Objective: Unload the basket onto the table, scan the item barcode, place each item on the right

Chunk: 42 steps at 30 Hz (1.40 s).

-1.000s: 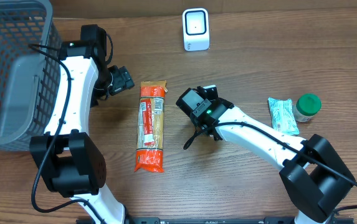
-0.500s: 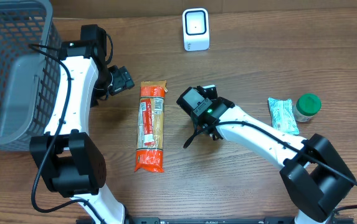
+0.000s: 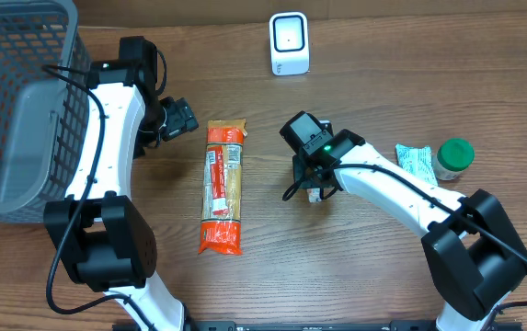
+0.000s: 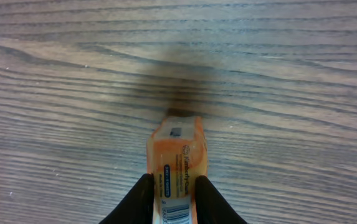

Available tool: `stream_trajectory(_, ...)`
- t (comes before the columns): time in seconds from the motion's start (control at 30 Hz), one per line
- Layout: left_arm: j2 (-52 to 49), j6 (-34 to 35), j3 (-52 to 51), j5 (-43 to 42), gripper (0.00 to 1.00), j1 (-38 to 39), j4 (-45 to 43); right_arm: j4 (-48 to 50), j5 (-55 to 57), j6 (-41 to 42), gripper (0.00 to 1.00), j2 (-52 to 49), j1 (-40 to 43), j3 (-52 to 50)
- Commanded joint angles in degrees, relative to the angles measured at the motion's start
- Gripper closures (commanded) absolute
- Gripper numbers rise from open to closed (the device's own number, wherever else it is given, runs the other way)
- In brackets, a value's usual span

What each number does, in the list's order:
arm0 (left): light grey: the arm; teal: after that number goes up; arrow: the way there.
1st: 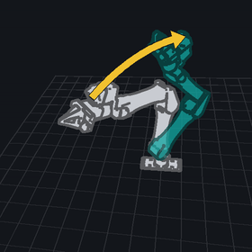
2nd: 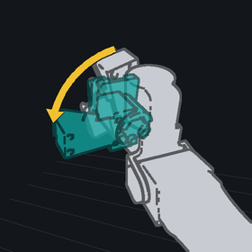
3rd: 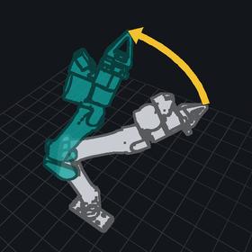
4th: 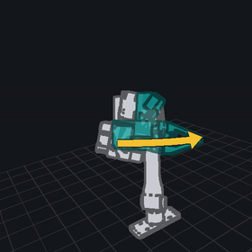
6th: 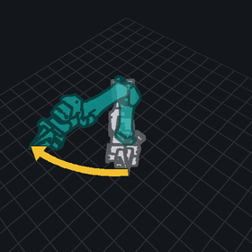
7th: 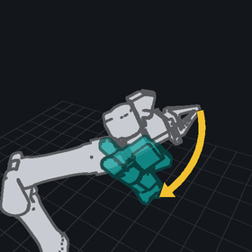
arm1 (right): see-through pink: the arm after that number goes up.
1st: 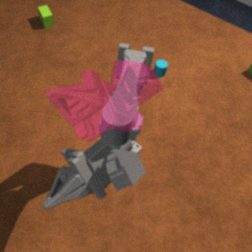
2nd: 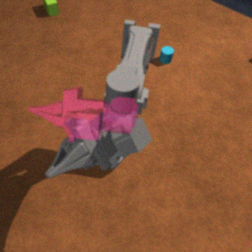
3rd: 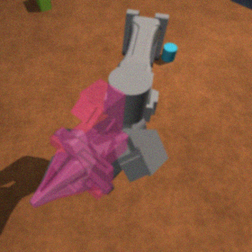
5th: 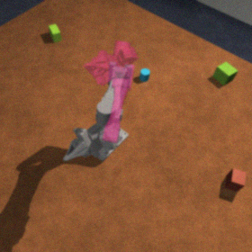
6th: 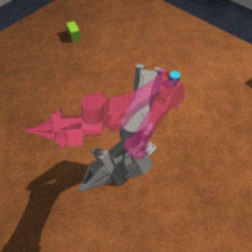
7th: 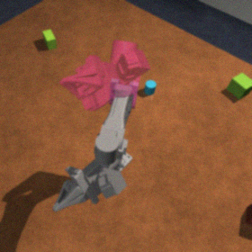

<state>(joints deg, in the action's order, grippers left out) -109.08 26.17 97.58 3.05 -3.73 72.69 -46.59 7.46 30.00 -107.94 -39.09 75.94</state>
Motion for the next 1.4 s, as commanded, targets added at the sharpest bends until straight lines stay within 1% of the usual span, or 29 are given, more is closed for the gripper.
stream_trajectory(0.0, 1.1, -0.4, 0.0, 0.1, 0.00, 0.4, 0.1, 0.0, -1.2, 0.0, 0.76, 1.5, -0.2, -0.6)
stream_trajectory(0.17, 1.1, -0.4, 0.0, 0.1, 0.00, 0.4, 0.1, 0.0, -1.1, 0.0, 0.76, 2.7, -0.2, -0.5)
stream_trajectory(0.27, 1.1, -0.4, 0.0, 0.1, 0.00, 0.4, 0.1, 0.0, -1.1, 0.0, 0.72, 4.9, -0.2, -0.5)
stream_trajectory(0.33, 1.1, -0.4, 0.0, 0.1, 0.00, 0.4, 0.1, -0.1, -1.1, -0.2, 0.67, 6.3, -0.2, -0.5)
stream_trajectory(0.53, 1.1, -0.4, 0.0, 0.1, 0.00, 0.4, 0.1, -0.5, 0.4, -0.2, 0.64, 6.6, 1.0, -0.6)
stream_trajectory(0.57, 1.1, -0.4, 0.0, 0.1, 0.00, 0.4, 0.1, -0.6, 0.4, -0.2, 0.65, 6.6, 1.3, -0.6)
stream_trajectory(0.63, 1.1, -0.4, 0.0, 0.1, 0.00, 0.4, 0.1, -0.7, 0.4, 0.1, 0.72, 6.6, 2.0, -0.7)
stream_trajectory(0.67, 1.1, -0.4, 0.0, 0.1, 0.00, 0.4, 0.1, -0.7, 0.4, 0.1, 0.78, 6.5, 2.3, -0.8)
stream_trajectory(0.73, 1.1, -0.4, 0.0, 0.1, 0.00, 0.4, 0.1, -0.7, 0.4, 0.3, 0.96, 6.2, 2.9, -1.1)
stream_trajectory(0.87, 1.1, -0.4, 0.0, 0.1, 0.00, 0.4, 0.1, 0.4, 0.5, 3.1, 0.96, 6.1, 3.7, -3.4)
stream_trajectory(0.93, 1.1, -0.4, 0.0, 0.1, 0.00, 0.4, 0.1, 1.6, 0.4, 3.2, 0.96, 6.1, 4.2, -5.1)
stream_trajectory(1.0, 1.1, -0.4, 0.0, 0.1, 0.00, 0.4, 0.1, 3.5, 0.4, 3.2, 0.96, 6.1, 4.2, -6.8)
stream_trajectory(1.03, 1.1, -0.4, 0.0, 0.1, 0.00, 0.4, 0.1, 6.6, 0.4, 3.2, 0.96, 6.1, 4.2, -9.2)
stream_trajectory(1.13, 1.1, -0.4, 0.0, 0.1, 0.00, 0.4, 0.1, 9.6, 0.3, 3.2, 0.96, 6.1, 4.2, -11.6)
stream_trajectory(1.37, 1.1, -0.4, 0.0, 0.1, 0.00, 0.4, 0.1, 10.3, 0.1, 3.0, 0.96, 6.1, 4.2, -12.2)
